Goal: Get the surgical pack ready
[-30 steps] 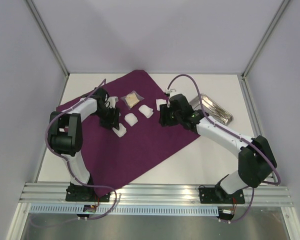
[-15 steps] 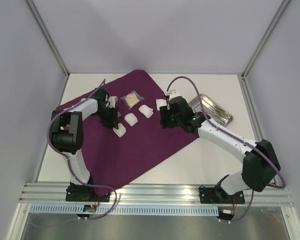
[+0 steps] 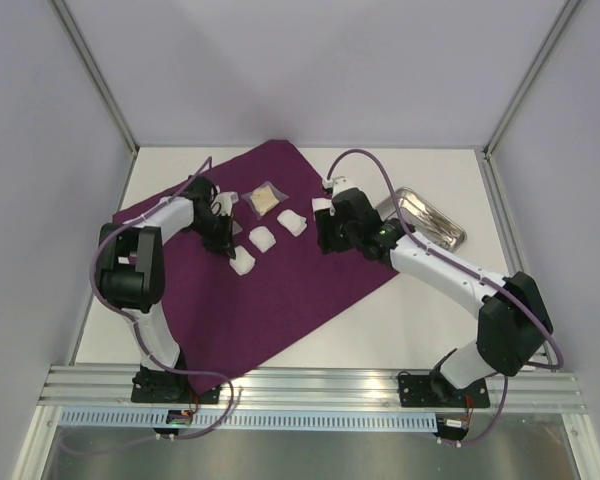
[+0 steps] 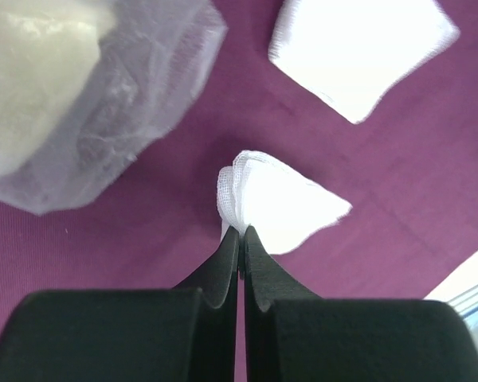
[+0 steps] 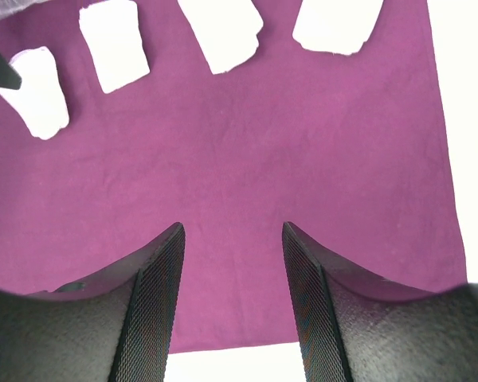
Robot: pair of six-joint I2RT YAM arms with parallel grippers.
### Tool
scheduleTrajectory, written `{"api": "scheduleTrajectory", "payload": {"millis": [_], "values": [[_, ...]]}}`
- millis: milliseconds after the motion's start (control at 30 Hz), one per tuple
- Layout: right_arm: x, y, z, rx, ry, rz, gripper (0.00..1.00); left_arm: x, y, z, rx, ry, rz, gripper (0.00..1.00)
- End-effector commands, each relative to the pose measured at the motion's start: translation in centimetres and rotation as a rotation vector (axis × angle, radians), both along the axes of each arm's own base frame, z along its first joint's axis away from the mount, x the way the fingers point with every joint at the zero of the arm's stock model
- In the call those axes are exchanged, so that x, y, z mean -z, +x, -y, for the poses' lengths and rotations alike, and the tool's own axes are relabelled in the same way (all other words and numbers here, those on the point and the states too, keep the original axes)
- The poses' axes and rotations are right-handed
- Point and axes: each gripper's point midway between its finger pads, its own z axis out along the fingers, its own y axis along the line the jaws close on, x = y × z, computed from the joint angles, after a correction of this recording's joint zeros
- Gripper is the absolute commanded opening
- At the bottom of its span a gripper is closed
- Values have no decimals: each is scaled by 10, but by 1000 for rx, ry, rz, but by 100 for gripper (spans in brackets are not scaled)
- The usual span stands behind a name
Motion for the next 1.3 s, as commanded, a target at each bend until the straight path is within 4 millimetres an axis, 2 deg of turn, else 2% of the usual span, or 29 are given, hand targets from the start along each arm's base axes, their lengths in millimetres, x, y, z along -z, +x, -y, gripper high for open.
{"api": "scheduleTrajectory", "payload": {"millis": [0, 100, 167, 233, 300, 333, 367, 400, 433, 467, 533, 567, 800, 1000, 1267], "values": [[-20, 16, -12, -11, 26, 56, 55, -40, 1, 9, 75, -53, 114, 0], [-23, 21, -15, -23, 18, 70, 55, -69, -1, 19, 111, -105, 157, 0], [-22, 24, -17, -30, 12, 77, 56, -92, -3, 35, 155, -150, 191, 0], [-24, 27, -19, -39, 13, 92, 56, -104, -4, 53, 198, -209, 204, 0], [-21, 29, -20, -43, 16, 88, 56, -125, 3, 71, 223, -313, 223, 0], [-20, 30, -20, -43, 21, 80, 56, -121, 9, 76, 227, -338, 207, 0], [-19, 31, -20, -44, 29, 73, 56, -128, 20, 79, 210, -350, 214, 0], [-17, 32, -19, -42, 41, 64, 56, -125, 26, 80, 209, -348, 206, 0], [-14, 33, -18, -36, 49, 53, 56, -111, 31, 80, 201, -342, 164, 0], [-12, 33, -18, -37, 57, 42, 56, -112, 40, 82, 201, -341, 172, 0], [-12, 35, -17, -37, 64, 37, 56, -95, 47, 82, 189, -330, 134, 0], [-10, 35, -18, -42, 61, 35, 56, -94, 51, 83, 185, -330, 131, 0], [3, 36, -18, -52, 34, 13, 56, -65, 62, 84, 152, -319, 82, 0], [11, 34, -19, -55, 34, -1, 56, -57, 68, 81, 156, -294, 86, 0], [15, 29, -39, -126, 96, -51, 56, -57, 71, 75, 158, -265, 100, 0]]}}
